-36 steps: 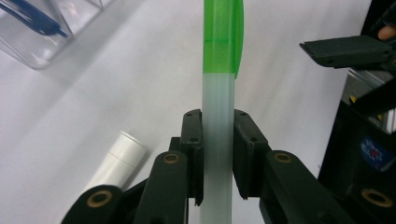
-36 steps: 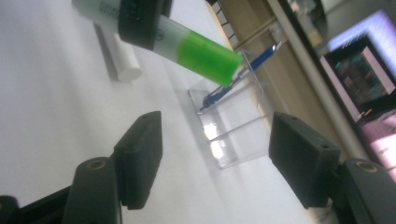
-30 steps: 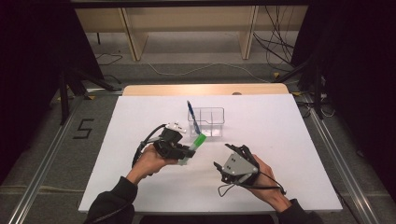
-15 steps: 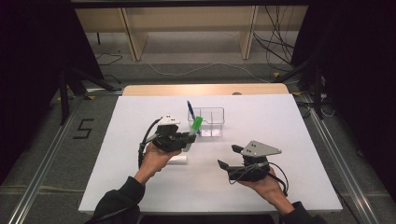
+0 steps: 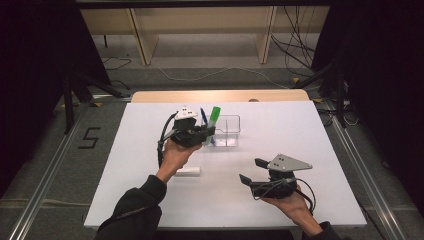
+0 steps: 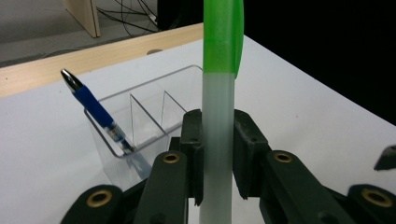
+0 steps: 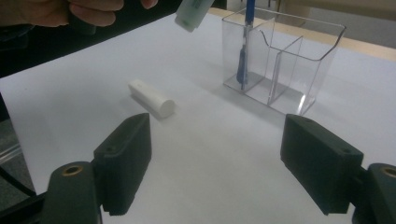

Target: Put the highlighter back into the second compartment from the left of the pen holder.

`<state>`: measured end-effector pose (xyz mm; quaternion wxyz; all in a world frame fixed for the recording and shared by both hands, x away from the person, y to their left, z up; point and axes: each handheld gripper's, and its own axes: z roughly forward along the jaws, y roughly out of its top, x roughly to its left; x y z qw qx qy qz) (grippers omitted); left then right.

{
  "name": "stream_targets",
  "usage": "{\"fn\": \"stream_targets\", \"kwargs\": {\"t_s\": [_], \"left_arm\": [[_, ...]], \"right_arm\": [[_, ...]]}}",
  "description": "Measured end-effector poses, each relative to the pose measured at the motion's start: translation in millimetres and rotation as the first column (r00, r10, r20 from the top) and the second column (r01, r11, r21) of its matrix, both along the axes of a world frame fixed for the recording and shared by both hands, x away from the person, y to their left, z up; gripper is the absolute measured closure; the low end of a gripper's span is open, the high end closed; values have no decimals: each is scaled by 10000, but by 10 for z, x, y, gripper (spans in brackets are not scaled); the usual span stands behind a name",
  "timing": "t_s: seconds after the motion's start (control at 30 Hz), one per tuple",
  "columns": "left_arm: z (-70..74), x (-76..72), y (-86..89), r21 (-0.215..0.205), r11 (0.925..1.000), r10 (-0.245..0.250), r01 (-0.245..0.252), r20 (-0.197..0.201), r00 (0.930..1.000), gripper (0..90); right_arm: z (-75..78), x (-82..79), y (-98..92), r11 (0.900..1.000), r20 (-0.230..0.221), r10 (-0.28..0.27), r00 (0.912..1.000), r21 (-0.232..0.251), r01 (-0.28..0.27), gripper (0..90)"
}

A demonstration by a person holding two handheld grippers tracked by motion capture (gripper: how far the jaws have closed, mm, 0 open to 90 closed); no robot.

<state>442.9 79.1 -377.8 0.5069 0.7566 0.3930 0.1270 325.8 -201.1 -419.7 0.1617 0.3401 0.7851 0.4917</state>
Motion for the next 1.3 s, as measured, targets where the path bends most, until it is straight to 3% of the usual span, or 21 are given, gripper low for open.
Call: {"fn": "stream_targets", "kwargs": {"t_s": [0.27,0.67,1.3], "left_arm": [[49,176,-99,-451,9985,323,-316,140,9994,763],[50,369,-235,-479,9969,642,-626,316,9974,762],[-42,527,-322,-445,9924,1160,-1146,290,9928,763]], "right_arm": [[-10,-30,-50,9994,-168,49,9998,334,-43,228],[-46,-54,-55,9997,-184,173,9997,198,-169,228],[-50,-56,-52,9996,-204,222,9995,187,-219,227]]}}
